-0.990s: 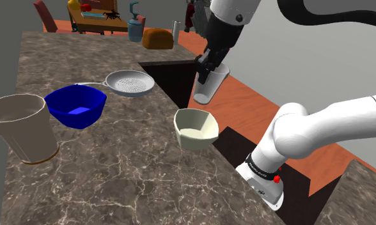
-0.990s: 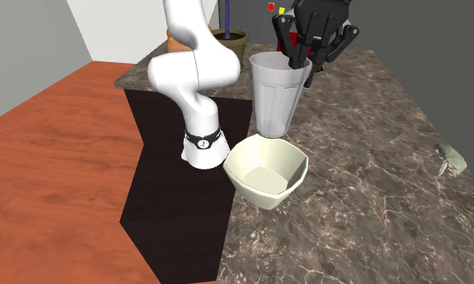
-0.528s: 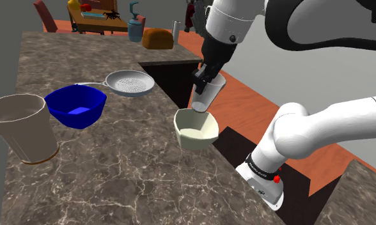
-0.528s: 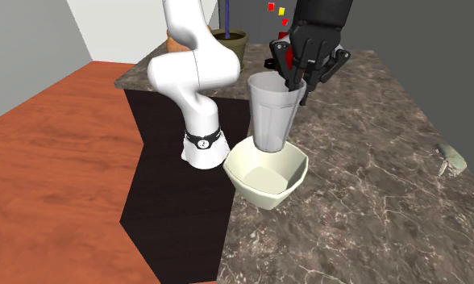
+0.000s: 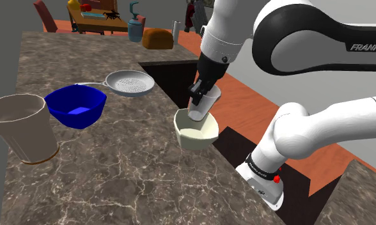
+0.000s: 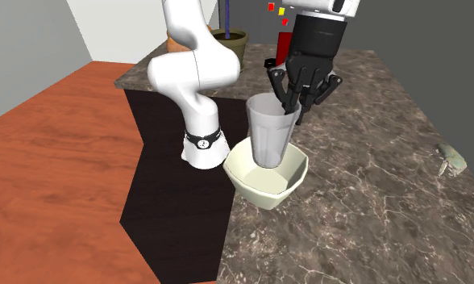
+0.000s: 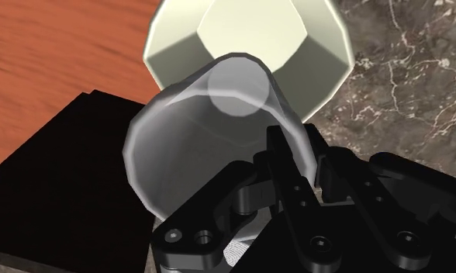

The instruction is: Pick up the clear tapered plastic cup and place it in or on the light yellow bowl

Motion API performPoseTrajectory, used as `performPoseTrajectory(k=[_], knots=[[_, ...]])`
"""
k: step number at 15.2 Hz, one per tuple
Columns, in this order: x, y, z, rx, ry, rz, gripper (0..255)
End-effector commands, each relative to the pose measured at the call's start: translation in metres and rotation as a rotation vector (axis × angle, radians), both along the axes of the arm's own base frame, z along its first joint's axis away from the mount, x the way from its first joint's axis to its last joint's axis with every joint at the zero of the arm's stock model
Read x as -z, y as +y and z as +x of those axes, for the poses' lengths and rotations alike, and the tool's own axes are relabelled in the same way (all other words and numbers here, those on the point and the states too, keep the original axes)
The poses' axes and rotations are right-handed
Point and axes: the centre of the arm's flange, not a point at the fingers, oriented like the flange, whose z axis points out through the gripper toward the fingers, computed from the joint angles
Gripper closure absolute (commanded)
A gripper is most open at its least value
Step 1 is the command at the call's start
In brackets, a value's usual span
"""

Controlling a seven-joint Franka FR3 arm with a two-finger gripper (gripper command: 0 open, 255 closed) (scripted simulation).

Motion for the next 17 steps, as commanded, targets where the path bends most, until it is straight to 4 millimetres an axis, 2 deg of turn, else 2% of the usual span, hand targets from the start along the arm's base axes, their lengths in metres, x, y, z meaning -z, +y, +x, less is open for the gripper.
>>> performPoseTrajectory(k=[1, 10, 11, 16, 17], knots=[[0.010, 0.000, -0.001, 0.000, -0.001, 0.000, 255], [0.014, 0.000, -0.001, 0.000, -0.001, 0.000, 255], [0.014, 0.000, -0.001, 0.000, -0.001, 0.000, 0], [0.014, 0.000, -0.001, 0.000, -0.001, 0.000, 0], [0.001, 0.002, -0.003, 0.000, -0.001, 0.000, 0]])
